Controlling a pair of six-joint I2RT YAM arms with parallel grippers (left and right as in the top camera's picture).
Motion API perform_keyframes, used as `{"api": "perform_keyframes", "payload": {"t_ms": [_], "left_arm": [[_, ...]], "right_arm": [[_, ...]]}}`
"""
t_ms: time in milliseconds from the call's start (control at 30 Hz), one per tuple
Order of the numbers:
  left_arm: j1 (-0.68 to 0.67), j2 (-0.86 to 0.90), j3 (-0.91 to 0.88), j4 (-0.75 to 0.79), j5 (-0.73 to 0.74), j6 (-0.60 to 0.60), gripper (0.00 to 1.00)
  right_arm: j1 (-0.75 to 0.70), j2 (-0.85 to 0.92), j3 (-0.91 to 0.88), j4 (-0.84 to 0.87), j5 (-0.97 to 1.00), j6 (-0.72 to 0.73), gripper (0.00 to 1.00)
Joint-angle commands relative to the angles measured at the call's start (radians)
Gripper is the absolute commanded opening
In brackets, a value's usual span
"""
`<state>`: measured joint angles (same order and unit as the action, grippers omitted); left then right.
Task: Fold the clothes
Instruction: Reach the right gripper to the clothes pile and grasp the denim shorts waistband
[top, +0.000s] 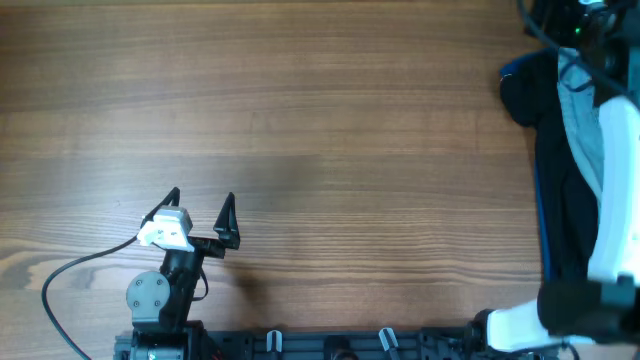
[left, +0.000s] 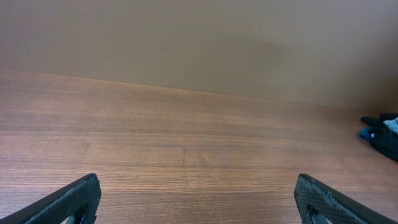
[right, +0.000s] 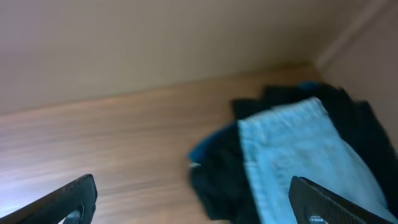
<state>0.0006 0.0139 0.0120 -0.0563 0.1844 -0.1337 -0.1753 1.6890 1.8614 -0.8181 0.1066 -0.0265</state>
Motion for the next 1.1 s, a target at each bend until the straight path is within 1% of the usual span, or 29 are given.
{"api": "perform_keyframes", "payload": {"t_ms": [0, 67, 133, 200, 233, 267, 300, 433, 500, 567, 633, 733, 967, 1033, 1067], "left_arm": [[-0.005, -0.007, -0.006, -0.002, -0.002, -0.005, 1.00], [-0.005, -0.007, -0.006, -0.002, -0.002, -0.005, 1.00], [-0.005, -0.007, -0.006, -0.002, -0.002, -0.005, 1.00], [-0.005, -0.007, -0.006, -0.002, -0.002, -0.006, 1.00], [-0.005, -0.007, -0.006, -0.002, -0.002, -0.005, 1.00], [-0.005, -0.007, -0.006, -0.002, -0.002, -0.005, 1.00], [-0.005, -0.007, -0.006, -0.002, -0.002, -0.006, 1.00], [-0.005, -0.007, -0.006, -0.002, -0.002, -0.005, 1.00], [-0.005, -0.007, -0.006, -0.002, -0.002, -0.005, 1.00], [-0.005, -0.007, -0.006, -0.002, -0.002, -0.005, 1.00], [-0.005, -0.007, -0.006, -0.002, -0.002, -0.005, 1.00], [-0.005, -0.007, -0.006, -0.002, -0.002, -0.005, 1.00], [-0.005, -0.007, -0.006, -0.002, -0.002, -0.005, 1.00], [-0.005, -0.007, -0.006, -0.002, -0.002, -0.005, 1.00], [-0.005, -0.007, -0.006, -0.002, -0.002, -0.005, 1.00]], "right_arm": [[-0.066, 0.113, 0.018, 0.043, 0.034, -0.111, 1.00], [-0.074, 0.150, 0.014, 0.044, 0.043, -0.110, 1.00], [-0.088, 0.195, 0.008, 0.082, 0.094, -0.109, 1.00], [-0.116, 0.262, 0.008, 0.133, 0.100, -0.113, 0.99], [-0.132, 0.298, 0.008, 0.153, 0.100, -0.112, 0.96], [-0.145, 0.329, 0.008, 0.171, 0.100, -0.111, 0.89], [-0.163, 0.370, 0.008, 0.193, 0.100, -0.101, 0.84], [-0.219, 0.506, 0.008, 0.224, 0.100, -0.102, 0.79], [-0.243, 0.560, 0.008, 0.243, 0.092, -0.101, 0.80], [-0.263, 0.603, 0.008, 0.275, 0.034, -0.101, 0.82], [-0.271, 0.628, 0.008, 0.297, -0.042, -0.102, 0.82], [-0.269, 0.638, 0.008, 0.314, -0.082, -0.101, 0.85], [-0.257, 0.650, 0.008, 0.360, -0.086, -0.102, 0.85], [-0.247, 0.662, 0.008, 0.381, -0.086, -0.105, 0.84], [-0.240, 0.665, 0.008, 0.385, -0.086, -0.105, 0.81]]}}
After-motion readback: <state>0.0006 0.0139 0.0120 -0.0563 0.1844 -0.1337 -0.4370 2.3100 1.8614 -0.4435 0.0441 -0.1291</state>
